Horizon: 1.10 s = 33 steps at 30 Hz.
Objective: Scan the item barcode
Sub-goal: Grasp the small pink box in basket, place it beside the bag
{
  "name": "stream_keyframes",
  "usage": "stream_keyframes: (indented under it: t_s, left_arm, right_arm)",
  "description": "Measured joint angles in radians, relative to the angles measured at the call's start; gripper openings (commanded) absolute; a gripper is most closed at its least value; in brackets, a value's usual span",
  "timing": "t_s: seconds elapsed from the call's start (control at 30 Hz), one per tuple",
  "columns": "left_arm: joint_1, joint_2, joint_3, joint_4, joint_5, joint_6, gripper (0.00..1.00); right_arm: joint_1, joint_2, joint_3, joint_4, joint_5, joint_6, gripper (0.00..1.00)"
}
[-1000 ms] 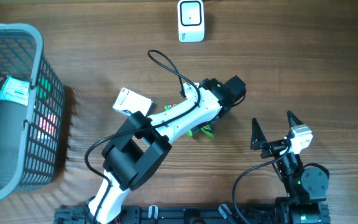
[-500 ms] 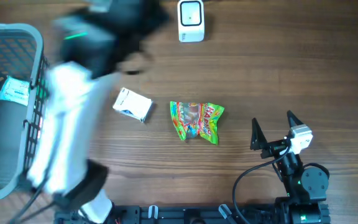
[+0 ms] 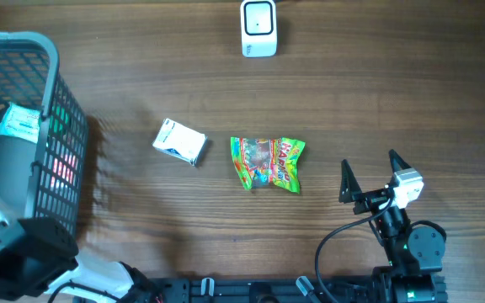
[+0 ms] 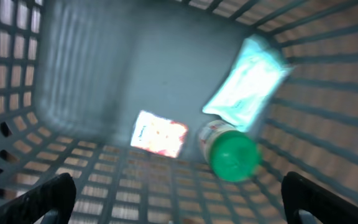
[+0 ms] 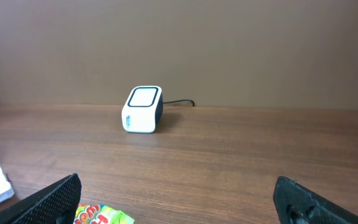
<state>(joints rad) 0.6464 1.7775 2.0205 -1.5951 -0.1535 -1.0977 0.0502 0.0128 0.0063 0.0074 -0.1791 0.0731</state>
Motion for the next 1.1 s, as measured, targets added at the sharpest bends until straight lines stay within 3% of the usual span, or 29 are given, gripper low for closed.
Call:
stream_keyframes:
  t_s: [0.07,0.1,0.33,0.43,0.53,0.57,0.6,0.67,0.7,0.73,0.77,0.8,0.93,1.0,1.03,1.07,1.1]
  left_arm:
    - [0.0,0.005,-0.185,0.08,0.011,-0.008,0.82]
    - [0.0,0.005,-0.28,0.147,0.014,-0.004,0.78]
    - [0.0,0.008,-0.758,0.491,0.059,-0.007,0.78]
    - [0.0,0.003,-0.819,0.571,0.063,-0.009,0.59]
    - [0.0,-0.011,-0.845,0.62,0.073,-0.007,0.13]
    - [0.0,-0.012,-0.846,0.626,0.074,-0.006,0.04]
    - [0.0,-0.012,-0.847,0.628,0.074,-0.008,0.04]
    - [0.0,-0.014,-0.85,0.621,0.073,-0.007,0.22]
    - [0.0,-0.014,-0.851,0.621,0.072,-0.005,0.39]
    - [0.0,-0.014,-0.851,0.62,0.072,-0.005,0.79]
    - [0.0,-0.014,-0.853,0.615,0.068,-0.007,0.92]
    - [0.0,-0.015,-0.853,0.613,0.065,-0.006,1.0]
    - [0.0,-0.02,-0.854,0.625,0.066,-0.007,1.0]
    - [0.0,-0.021,-0.861,0.651,0.066,-0.008,0.78]
    - [0.0,-0.022,-0.867,0.666,0.07,-0.011,0.51]
    - [0.0,-0.026,-0.883,0.711,0.075,-0.005,0.15]
    - [-0.002,-0.029,-0.891,0.736,0.081,-0.008,0.04]
  right_arm:
    - [0.0,0.0,0.0,0.0,0.0,0.0,1.0]
    - [0.0,0.0,0.0,0.0,0.0,0.0,1.0]
    - [0.0,0.0,0.0,0.0,0.0,0.0,1.0]
    - [0.0,0.0,0.0,0.0,0.0,0.0,1.0]
    - [0.0,0.0,0.0,0.0,0.0,0.0,1.0]
    - [0.0,0.0,0.0,0.0,0.0,0.0,1.0]
    - [0.0,0.0,0.0,0.0,0.0,0.0,1.0]
    - [0.0,0.0,0.0,0.0,0.0,0.0,1.0]
    - [0.0,0.0,0.0,0.0,0.0,0.0,1.0]
    - [0.0,0.0,0.0,0.0,0.0,0.0,1.0]
    - [0.0,0.0,0.0,0.0,0.0,0.0,1.0]
    - [0.0,0.0,0.0,0.0,0.0,0.0,1.0]
    - [0.0,0.0,0.0,0.0,0.0,0.0,1.0]
    - [0.0,0.0,0.0,0.0,0.0,0.0,1.0]
    - [0.0,0.0,0.0,0.0,0.0,0.0,1.0]
    - [0.0,0.0,0.0,0.0,0.0,0.0,1.0]
    - [0.0,0.0,0.0,0.0,0.0,0.0,1.0]
